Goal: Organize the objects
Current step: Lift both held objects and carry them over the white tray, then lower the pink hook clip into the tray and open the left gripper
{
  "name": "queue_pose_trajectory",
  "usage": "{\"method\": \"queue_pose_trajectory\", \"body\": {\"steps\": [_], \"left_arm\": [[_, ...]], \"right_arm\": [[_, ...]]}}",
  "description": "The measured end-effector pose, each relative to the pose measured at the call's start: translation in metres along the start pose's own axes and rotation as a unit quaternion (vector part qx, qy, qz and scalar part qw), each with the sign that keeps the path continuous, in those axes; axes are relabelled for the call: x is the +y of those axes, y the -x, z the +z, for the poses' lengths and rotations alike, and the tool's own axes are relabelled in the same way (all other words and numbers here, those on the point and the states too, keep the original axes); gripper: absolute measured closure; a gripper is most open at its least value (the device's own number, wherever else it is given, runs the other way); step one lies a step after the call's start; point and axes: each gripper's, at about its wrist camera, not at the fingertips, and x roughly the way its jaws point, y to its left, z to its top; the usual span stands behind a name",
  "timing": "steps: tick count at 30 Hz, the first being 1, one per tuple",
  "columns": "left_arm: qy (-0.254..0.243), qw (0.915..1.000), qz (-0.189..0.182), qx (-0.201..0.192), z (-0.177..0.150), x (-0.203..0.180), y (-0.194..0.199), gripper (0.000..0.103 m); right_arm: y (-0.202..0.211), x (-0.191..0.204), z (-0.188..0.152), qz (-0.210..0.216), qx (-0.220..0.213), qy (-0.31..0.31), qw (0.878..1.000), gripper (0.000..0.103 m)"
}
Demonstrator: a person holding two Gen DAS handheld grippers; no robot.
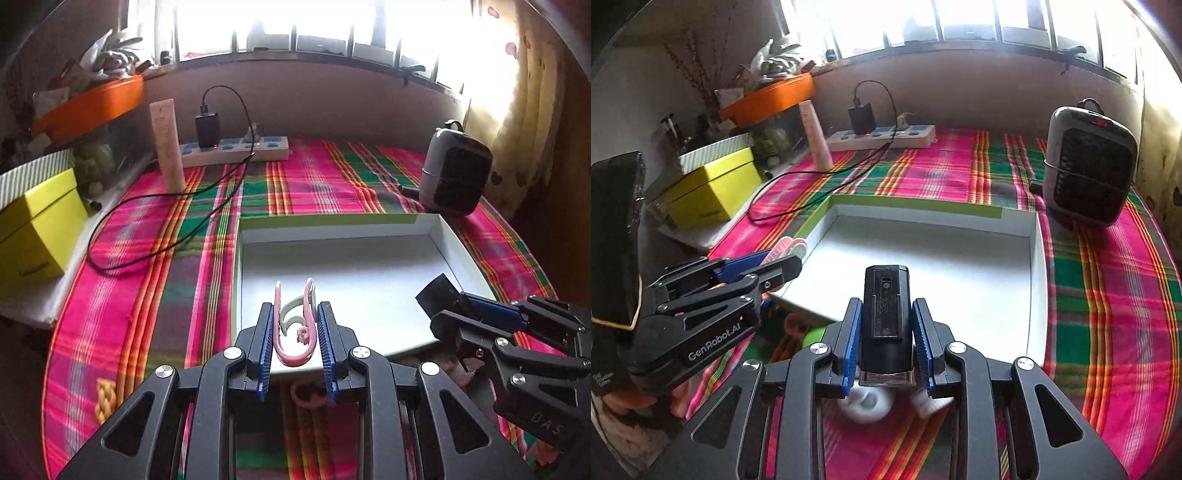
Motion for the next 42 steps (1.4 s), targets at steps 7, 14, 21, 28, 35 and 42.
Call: {"method": "queue_pose_trajectory", "body": {"steps": [7,14,21,28,35,42], "left_arm": [[-0.005,0.9999,-0.002,0.016,0.019,-0.002,-0.030,0.082],[-0.002,0.9995,-0.001,0.031,0.032,-0.001,-0.056,0.082],[-0.009,0.9992,0.001,0.039,0.044,-0.003,-0.075,0.082],[-0.013,0.9986,0.005,0.051,0.048,-0.005,-0.091,0.082],[-0.022,0.9977,0.017,0.061,0.049,-0.007,-0.103,0.081],[-0.022,0.9977,0.020,0.060,0.050,-0.007,-0.105,0.081]], "right_arm": [[-0.025,-0.012,0.018,-0.013,0.011,-0.010,1.000,0.075],[-0.050,-0.025,0.032,-0.024,0.025,-0.018,0.999,0.075],[-0.069,-0.033,0.041,-0.034,0.037,-0.022,0.998,0.075],[-0.080,-0.038,0.044,-0.038,0.044,-0.028,0.998,0.075],[-0.086,-0.041,0.045,-0.042,0.048,-0.032,0.997,0.075],[-0.088,-0.042,0.044,-0.045,0.049,-0.033,0.997,0.075]]}}
